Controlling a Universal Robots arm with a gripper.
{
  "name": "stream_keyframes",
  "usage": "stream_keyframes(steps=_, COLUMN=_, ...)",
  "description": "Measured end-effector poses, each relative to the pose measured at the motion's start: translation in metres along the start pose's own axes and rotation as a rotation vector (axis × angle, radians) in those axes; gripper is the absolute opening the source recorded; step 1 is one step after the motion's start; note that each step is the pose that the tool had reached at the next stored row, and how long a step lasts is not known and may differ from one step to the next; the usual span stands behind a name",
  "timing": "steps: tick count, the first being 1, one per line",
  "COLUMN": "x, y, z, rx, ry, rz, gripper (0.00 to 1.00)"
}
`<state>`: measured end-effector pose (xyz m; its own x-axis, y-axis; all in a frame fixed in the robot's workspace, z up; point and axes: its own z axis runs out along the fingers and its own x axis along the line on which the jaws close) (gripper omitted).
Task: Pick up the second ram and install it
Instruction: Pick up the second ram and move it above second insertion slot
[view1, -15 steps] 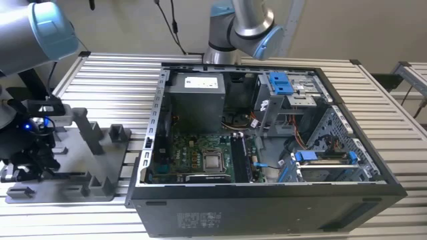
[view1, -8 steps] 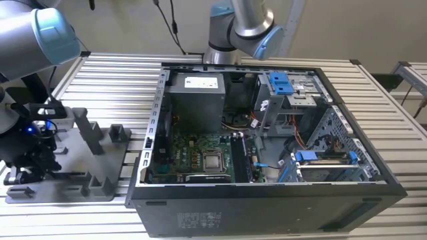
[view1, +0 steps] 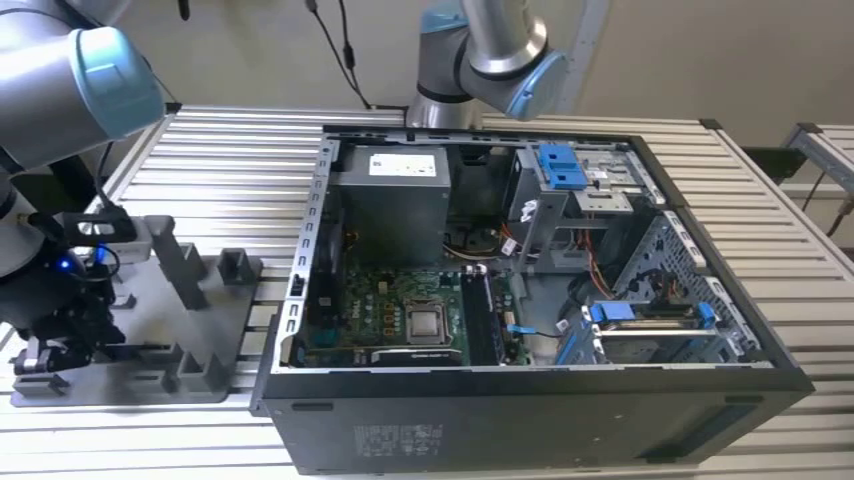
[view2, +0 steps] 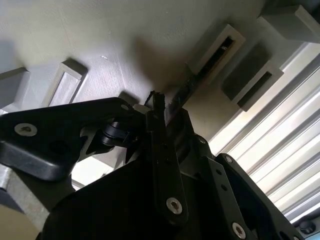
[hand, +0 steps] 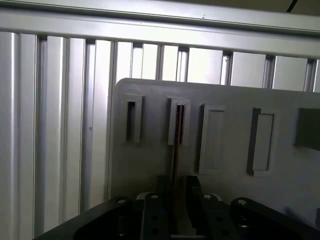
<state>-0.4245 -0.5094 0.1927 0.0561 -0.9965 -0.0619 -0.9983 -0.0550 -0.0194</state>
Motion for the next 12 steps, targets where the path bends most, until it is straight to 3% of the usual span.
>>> stream_keyframes(steps=7, x=0.0000, y=0.0000, z=0.0001, rx=-0.0001, ry=0.0008, rz=0.000, gripper=0.31)
stream_keyframes(steps=11, x=0.0000, y=0.0000, z=0.0001, rx=0.0000, ry=0.0007, rz=0.000, gripper=0.15)
stream_keyframes(steps=12, x=-0.0001, y=0.0000, z=0.0001, rx=0.0000, ry=0.0007, rz=0.000, gripper=0.15)
